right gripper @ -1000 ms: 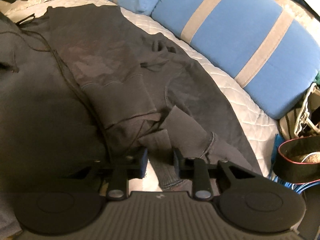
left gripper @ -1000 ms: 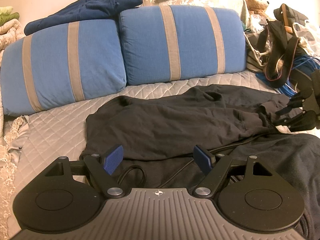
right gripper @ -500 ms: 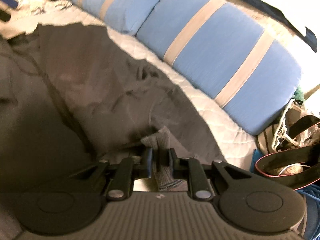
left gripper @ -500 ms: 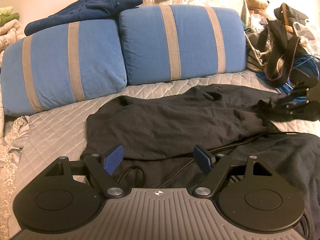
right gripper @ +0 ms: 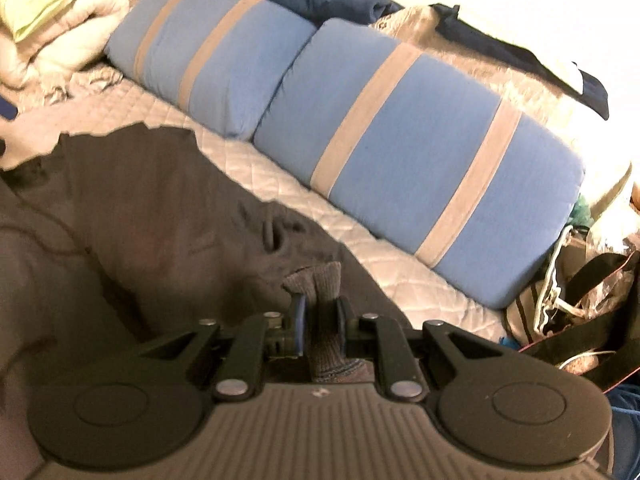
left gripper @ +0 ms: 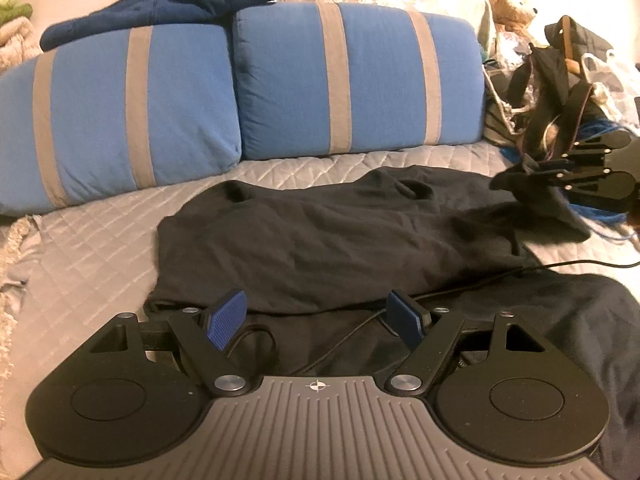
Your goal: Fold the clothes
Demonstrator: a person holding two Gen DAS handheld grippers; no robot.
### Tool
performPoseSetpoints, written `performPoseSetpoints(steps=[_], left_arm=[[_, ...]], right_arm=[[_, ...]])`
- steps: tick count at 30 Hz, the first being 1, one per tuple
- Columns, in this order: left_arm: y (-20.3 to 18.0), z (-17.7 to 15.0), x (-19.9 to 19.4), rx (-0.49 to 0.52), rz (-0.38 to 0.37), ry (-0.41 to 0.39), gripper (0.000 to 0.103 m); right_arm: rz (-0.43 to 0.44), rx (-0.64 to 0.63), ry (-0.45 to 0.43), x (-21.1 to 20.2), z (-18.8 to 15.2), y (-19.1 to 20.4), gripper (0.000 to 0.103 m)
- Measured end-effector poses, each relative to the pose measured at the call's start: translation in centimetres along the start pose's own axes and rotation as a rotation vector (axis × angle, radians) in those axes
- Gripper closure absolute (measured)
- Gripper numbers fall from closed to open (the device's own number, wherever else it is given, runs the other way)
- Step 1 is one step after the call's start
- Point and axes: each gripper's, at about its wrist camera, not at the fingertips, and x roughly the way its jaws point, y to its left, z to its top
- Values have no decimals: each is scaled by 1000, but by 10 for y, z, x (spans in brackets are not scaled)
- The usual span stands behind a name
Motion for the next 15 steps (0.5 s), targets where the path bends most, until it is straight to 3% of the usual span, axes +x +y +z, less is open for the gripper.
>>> performPoseSetpoints(steps=[7, 15], left_arm=[[12, 38, -22, 5, -15, -54, 26], [14, 102, -31, -75, -130, -94, 26]], right_arm=[[27, 86, -47, -13, 14, -10, 87], [70, 143, -95, -21, 30, -6, 87]])
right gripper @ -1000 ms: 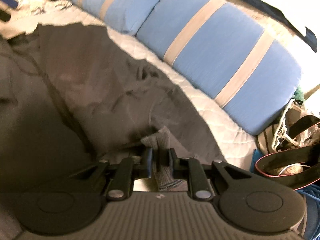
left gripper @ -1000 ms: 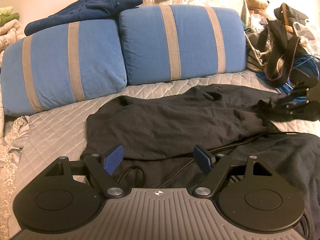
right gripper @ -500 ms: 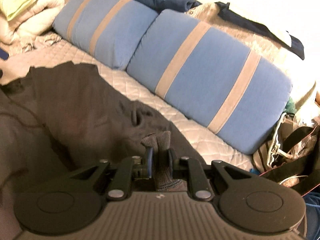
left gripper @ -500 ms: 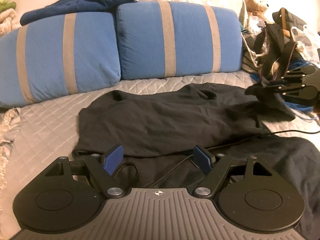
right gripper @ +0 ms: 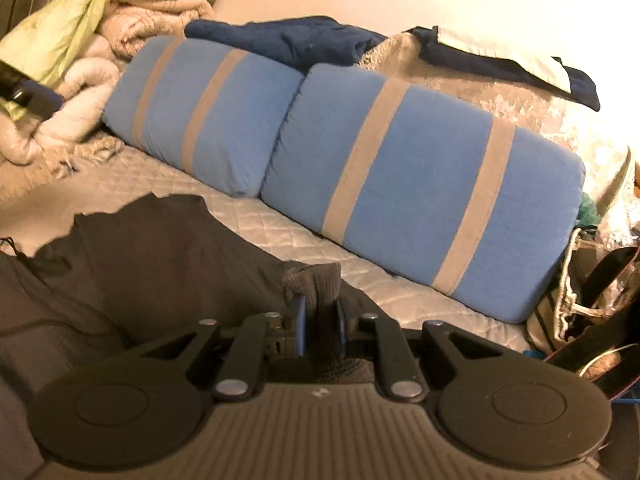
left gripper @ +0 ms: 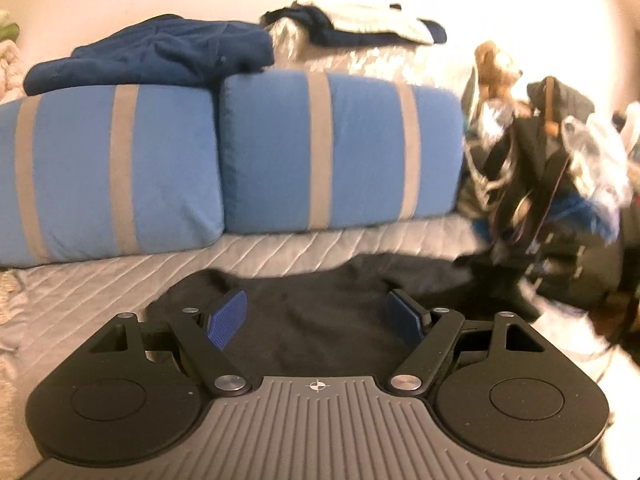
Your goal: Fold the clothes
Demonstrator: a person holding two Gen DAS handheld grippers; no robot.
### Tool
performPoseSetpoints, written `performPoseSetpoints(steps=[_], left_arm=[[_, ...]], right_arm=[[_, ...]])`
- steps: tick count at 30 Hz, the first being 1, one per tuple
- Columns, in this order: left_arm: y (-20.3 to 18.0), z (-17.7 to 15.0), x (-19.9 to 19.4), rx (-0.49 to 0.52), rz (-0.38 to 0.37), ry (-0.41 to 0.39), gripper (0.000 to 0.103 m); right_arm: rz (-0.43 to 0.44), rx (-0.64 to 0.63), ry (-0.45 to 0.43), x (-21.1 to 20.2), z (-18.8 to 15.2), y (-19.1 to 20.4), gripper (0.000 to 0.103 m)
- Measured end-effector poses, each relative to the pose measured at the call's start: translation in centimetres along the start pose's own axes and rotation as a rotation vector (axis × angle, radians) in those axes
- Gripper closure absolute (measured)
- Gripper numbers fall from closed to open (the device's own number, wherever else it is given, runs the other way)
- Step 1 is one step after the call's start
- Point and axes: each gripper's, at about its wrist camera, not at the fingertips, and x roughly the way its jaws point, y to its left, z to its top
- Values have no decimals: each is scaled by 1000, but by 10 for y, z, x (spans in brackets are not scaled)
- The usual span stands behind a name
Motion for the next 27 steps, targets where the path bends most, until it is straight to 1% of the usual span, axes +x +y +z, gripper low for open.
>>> performPoseSetpoints(steps=[5, 9, 14, 17, 19, 21, 27], left_arm=[[3, 8, 29, -209, -172, 36, 26], [6, 4, 63, -380, -278, 98, 26], [10, -13, 104, -562, -369, 185, 26], [18, -29, 125, -717, -455, 234, 26], [23, -39, 139, -801, -466, 290, 27], [26, -48, 151, -856, -468, 331, 27], [27, -64, 167, -970, -507, 356, 28]], right_arm=[[34, -2, -24, -2, 8, 15, 87], [61, -9, -46, -3, 13, 29, 87], [92, -9, -65, -3, 16, 43, 87], [106, -17, -72, -4, 15, 51, 87], [109, -36, -77, -4, 14, 58, 87], [109, -58, -82, -3, 13, 65, 87], [107, -133, -90, -1, 10, 79, 87]])
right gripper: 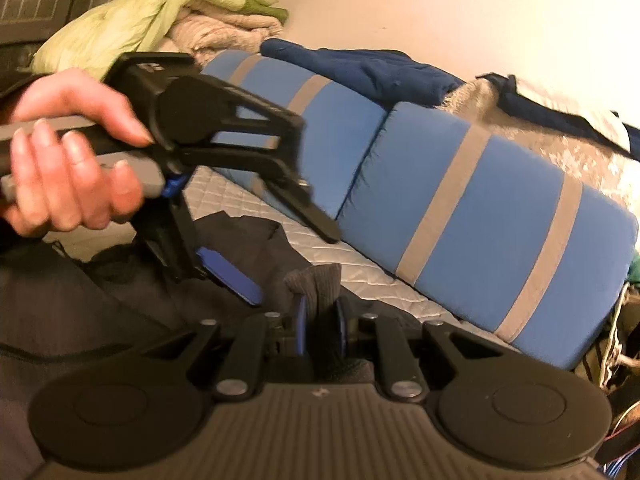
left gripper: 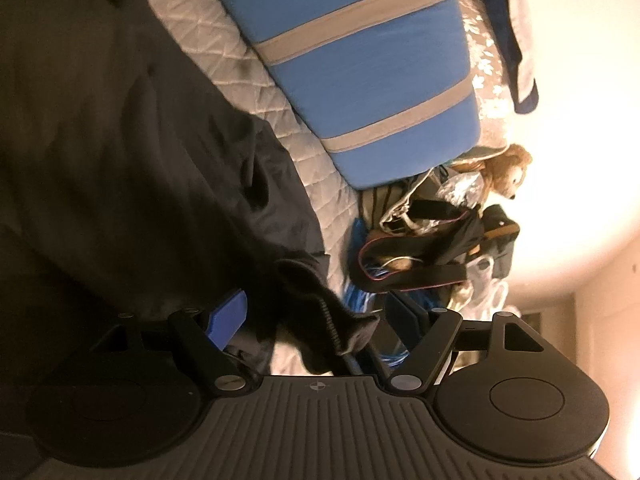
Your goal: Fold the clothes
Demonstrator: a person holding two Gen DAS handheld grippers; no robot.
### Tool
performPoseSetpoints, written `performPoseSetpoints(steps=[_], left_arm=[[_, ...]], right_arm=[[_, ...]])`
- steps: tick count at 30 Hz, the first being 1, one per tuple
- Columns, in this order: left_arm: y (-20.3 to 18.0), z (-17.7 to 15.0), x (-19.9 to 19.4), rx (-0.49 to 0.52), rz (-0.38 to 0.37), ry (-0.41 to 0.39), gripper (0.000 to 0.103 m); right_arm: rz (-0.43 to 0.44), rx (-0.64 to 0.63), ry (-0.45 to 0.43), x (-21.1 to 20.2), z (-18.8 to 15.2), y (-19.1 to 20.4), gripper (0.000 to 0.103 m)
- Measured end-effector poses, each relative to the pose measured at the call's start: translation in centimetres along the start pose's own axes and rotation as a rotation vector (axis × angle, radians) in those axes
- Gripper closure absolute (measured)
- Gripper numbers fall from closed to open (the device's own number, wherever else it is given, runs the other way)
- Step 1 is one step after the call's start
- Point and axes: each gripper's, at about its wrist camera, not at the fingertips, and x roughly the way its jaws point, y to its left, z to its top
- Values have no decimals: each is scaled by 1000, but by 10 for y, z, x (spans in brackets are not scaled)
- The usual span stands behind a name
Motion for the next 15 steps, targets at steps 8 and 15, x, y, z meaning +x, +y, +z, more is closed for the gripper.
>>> performPoseSetpoints(steps=[8, 15], left_arm=[[3, 2, 13, -51, 37, 27, 76], [-12, -1, 12, 19, 46, 31, 94]], right_arm=[[-11, -100, -20, 0, -2, 18, 87], [-60, -118, -38, -2, -6, 20, 62]])
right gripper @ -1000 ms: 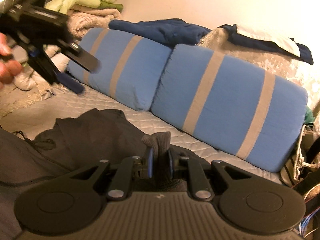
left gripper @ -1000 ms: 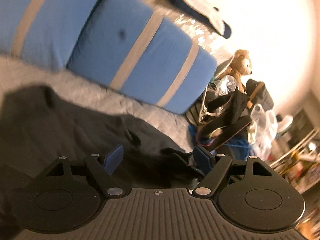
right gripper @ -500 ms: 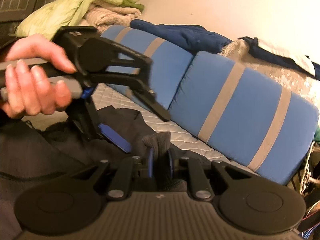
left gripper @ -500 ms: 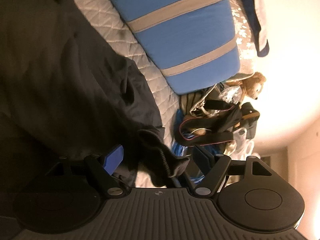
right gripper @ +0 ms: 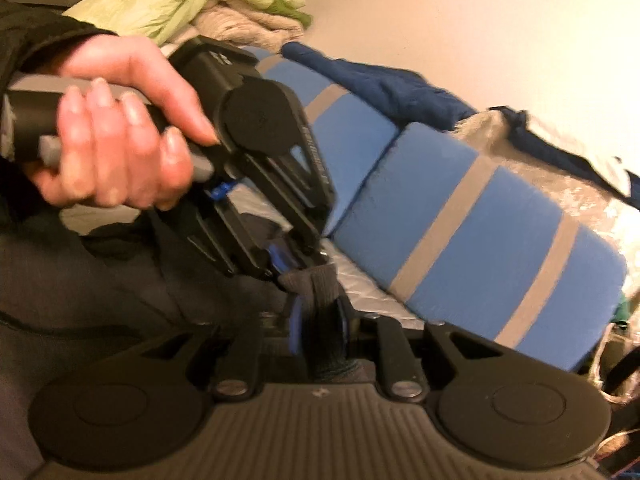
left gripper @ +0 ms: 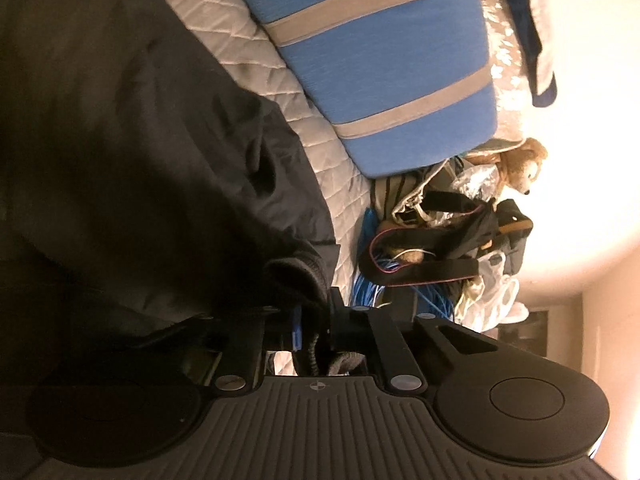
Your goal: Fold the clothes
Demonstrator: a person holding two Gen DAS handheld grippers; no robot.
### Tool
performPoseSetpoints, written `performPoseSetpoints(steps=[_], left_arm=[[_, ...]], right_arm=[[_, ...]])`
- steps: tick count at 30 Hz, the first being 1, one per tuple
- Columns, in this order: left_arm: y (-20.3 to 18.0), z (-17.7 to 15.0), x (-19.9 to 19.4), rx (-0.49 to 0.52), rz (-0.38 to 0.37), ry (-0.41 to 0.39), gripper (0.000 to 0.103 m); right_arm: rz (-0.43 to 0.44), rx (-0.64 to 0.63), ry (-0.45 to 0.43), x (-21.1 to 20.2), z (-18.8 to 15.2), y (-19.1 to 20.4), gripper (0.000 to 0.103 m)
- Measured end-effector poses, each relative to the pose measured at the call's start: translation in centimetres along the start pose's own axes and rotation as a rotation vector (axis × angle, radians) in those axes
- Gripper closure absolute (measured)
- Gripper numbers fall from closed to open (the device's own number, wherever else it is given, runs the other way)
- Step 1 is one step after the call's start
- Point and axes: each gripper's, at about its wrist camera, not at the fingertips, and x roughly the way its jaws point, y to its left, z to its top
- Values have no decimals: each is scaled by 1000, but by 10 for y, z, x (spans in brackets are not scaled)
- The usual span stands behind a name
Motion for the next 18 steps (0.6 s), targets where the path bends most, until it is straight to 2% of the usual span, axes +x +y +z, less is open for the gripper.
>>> performPoseSetpoints(steps=[2, 4, 5, 12, 18], left_arm=[[-6, -1, -3, 25, 4, -7, 95], [-12, 0, -7, 47, 6, -19, 97], [-15, 0, -9, 53, 6, -24, 97], [-34, 1, -19, 105, -3, -63, 97], [-54, -3, -27, 194, -1, -118, 98]], right_arm=[[-29, -7, -1, -2, -4, -2, 54], [-47, -4, 5, -4, -10, -6, 38], [-52, 0, 9, -5, -13, -9, 36], [-67, 32, 59, -13, -39, -23, 27], [-94, 73, 105, -17, -62, -34, 26]])
